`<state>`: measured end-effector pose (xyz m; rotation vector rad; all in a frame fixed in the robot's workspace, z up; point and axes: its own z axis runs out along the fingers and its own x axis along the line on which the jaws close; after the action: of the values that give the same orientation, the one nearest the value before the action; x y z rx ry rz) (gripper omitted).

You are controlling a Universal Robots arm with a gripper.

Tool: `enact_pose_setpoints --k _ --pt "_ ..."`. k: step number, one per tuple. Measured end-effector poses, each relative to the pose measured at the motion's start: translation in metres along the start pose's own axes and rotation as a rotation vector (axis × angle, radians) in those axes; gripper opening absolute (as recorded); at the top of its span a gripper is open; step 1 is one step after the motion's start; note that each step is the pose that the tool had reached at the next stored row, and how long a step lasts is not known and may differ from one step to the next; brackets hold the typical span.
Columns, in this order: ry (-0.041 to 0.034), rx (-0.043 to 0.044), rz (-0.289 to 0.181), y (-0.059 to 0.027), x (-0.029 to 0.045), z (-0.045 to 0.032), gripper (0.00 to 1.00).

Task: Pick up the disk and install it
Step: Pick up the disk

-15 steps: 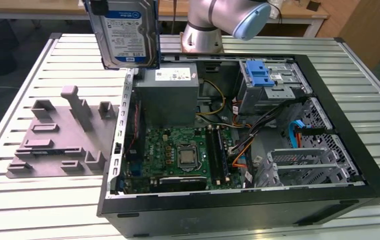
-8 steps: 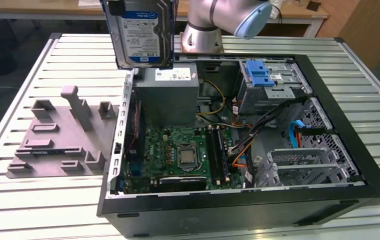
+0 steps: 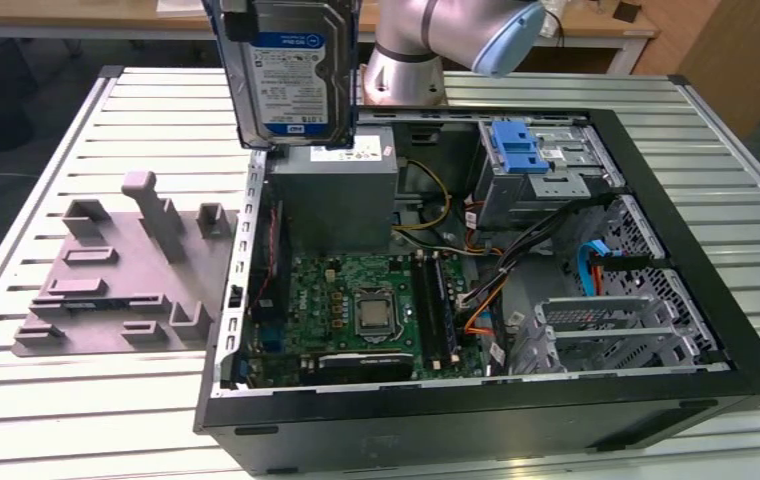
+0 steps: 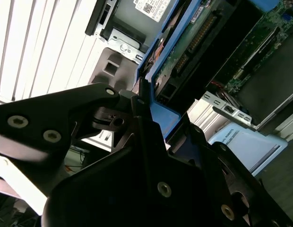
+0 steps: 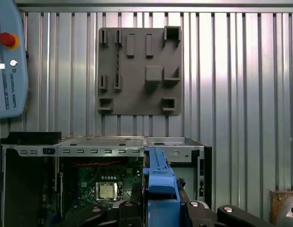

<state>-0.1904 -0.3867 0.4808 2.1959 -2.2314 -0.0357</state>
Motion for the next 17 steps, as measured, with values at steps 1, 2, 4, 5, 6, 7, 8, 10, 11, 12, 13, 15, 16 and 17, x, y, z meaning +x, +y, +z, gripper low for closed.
enact_pose_setpoints --k 1,2,4,5,6,7,8,10,11,12,13,15,16,17 --pt "0.0 0.0 0.0 -0.001 0.0024 0.0001 0.36" --pt "0.0001 0.0 0.0 -0.0022 0.0047 0.0002 0.36" --pt "0.0001 0.0 0.0 -0.0075 0.0104 0.0005 0.36" --pt "-0.0001 0.0002 0.0 -0.0101 0.0113 0.0007 0.36" --pt "0.0 0.0002 0.0 -0.0128 0.0121 0.0008 0.36" --pt "0.0001 0.0001 0.0 -0.0156 0.013 0.0008 0.36" --pt "0.0 0.0002 0.0 -0.0188 0.0138 0.001 0.36" --pt "-0.0001 0.0004 0.0 -0.0245 0.0156 0.0014 0.36" --pt "0.0 0.0004 0.0 -0.027 0.0164 0.0015 0.36" --pt "0.0 0.0009 0.0 -0.029 0.017 0.0019 0.36" --pt "0.0 0.0017 0.0 -0.0307 0.0178 0.0023 0.36" --pt "0.0002 0.0028 0.0 -0.0344 0.0188 0.003 0.36" --pt "0.0001 0.0033 0.0 -0.0367 0.0193 0.0035 0.36" --pt "0.0 0.0037 0.0 -0.0387 0.0198 0.004 0.36"
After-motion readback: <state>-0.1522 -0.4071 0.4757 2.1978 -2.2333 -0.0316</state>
